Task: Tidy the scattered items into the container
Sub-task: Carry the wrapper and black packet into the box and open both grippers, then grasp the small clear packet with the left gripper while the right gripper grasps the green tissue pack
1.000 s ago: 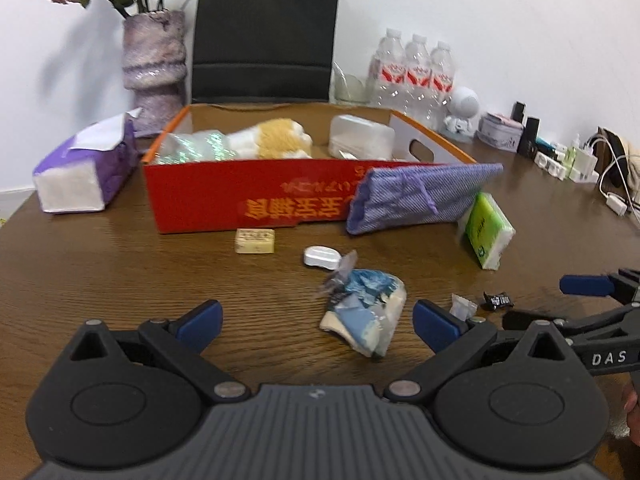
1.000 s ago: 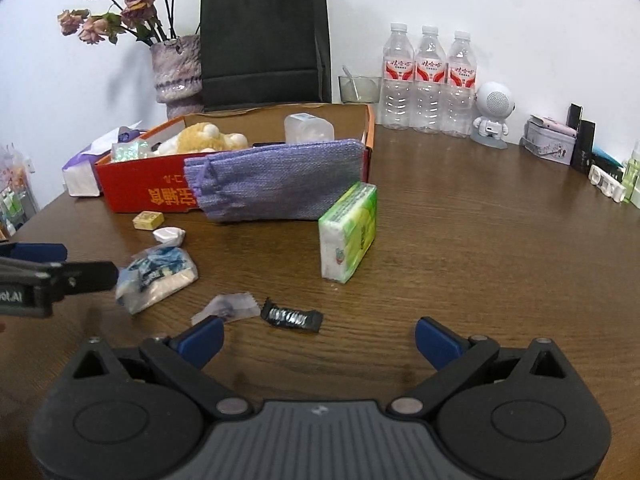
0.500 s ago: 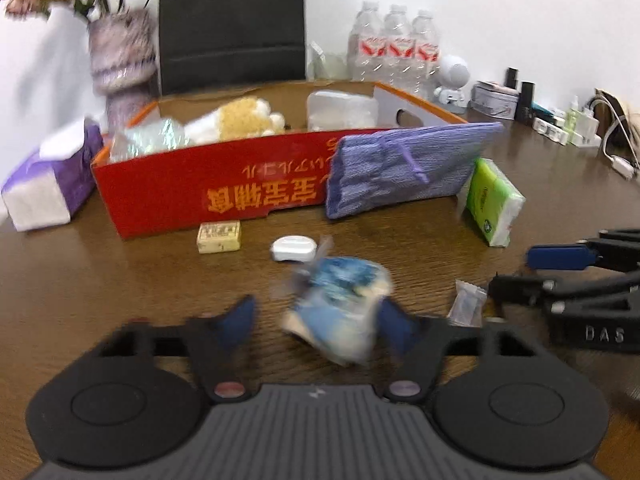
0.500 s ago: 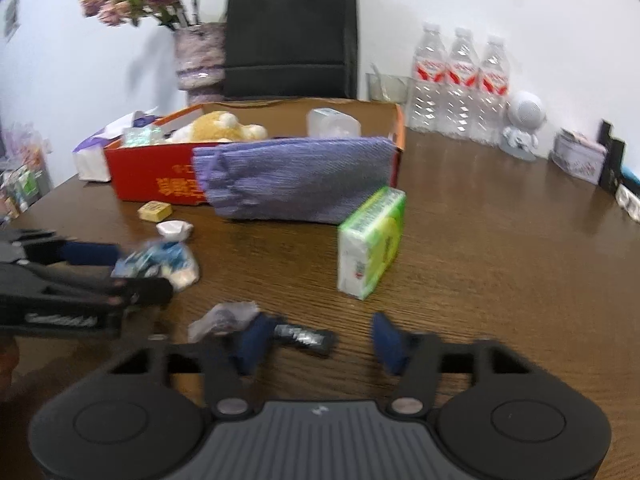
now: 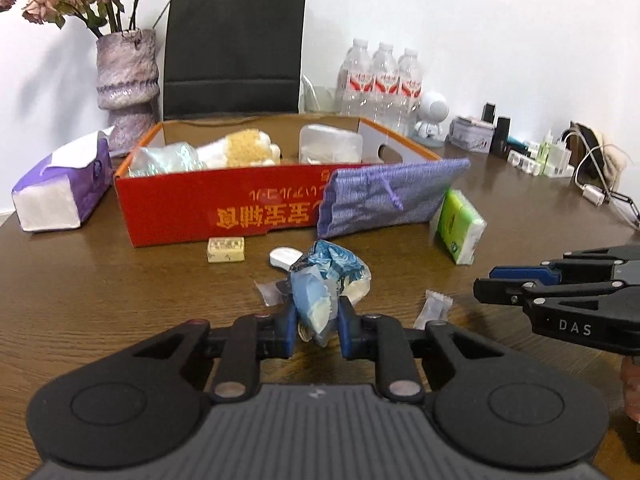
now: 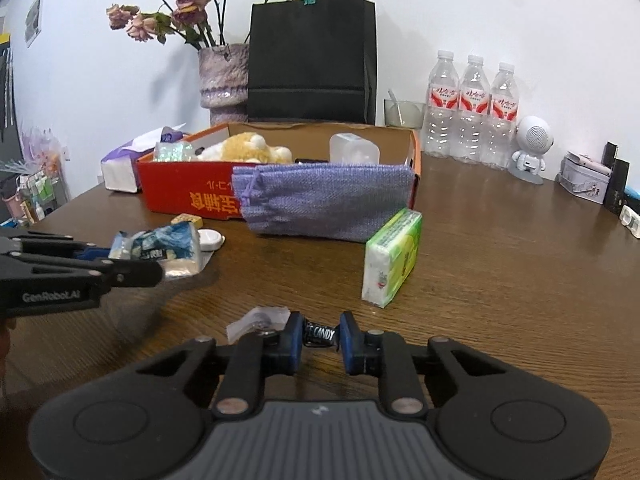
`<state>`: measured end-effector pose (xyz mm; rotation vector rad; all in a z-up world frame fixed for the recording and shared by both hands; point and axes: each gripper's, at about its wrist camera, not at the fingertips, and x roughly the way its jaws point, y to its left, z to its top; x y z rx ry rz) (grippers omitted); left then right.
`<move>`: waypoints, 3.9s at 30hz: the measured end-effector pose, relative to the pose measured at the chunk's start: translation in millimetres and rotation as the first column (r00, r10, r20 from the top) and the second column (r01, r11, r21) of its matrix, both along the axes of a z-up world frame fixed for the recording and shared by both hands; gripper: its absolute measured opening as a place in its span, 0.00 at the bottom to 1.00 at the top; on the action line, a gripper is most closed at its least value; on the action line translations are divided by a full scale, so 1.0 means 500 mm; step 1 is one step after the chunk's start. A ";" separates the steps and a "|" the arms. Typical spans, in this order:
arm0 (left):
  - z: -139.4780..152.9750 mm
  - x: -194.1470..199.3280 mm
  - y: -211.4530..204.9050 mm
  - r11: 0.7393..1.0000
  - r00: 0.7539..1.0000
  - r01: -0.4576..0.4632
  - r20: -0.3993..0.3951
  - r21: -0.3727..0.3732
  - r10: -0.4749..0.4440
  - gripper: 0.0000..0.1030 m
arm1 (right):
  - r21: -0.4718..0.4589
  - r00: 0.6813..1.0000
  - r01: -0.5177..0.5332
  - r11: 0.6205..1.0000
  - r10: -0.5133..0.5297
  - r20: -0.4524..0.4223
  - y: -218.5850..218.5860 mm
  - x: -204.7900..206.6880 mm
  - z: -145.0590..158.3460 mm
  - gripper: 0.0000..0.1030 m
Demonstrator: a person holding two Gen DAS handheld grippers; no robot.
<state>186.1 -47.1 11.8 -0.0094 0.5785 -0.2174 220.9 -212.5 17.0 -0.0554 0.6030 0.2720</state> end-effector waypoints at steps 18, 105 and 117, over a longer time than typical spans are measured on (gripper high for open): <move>0.132 0.066 0.065 0.993 0.984 -0.015 0.175 -0.117 0.035 0.20 | 0.047 0.983 0.013 0.999 -0.021 0.180 0.045 0.090 0.150 0.18; 0.171 0.088 0.147 0.968 0.959 -0.237 0.138 -0.087 0.247 1.00 | 0.079 0.995 0.093 0.993 -0.096 0.037 0.053 0.160 0.161 1.00; 0.124 -0.015 0.178 0.967 0.964 -0.247 0.088 -0.066 0.252 1.00 | 0.054 0.994 0.111 0.992 -0.110 -0.026 0.038 0.060 0.095 1.00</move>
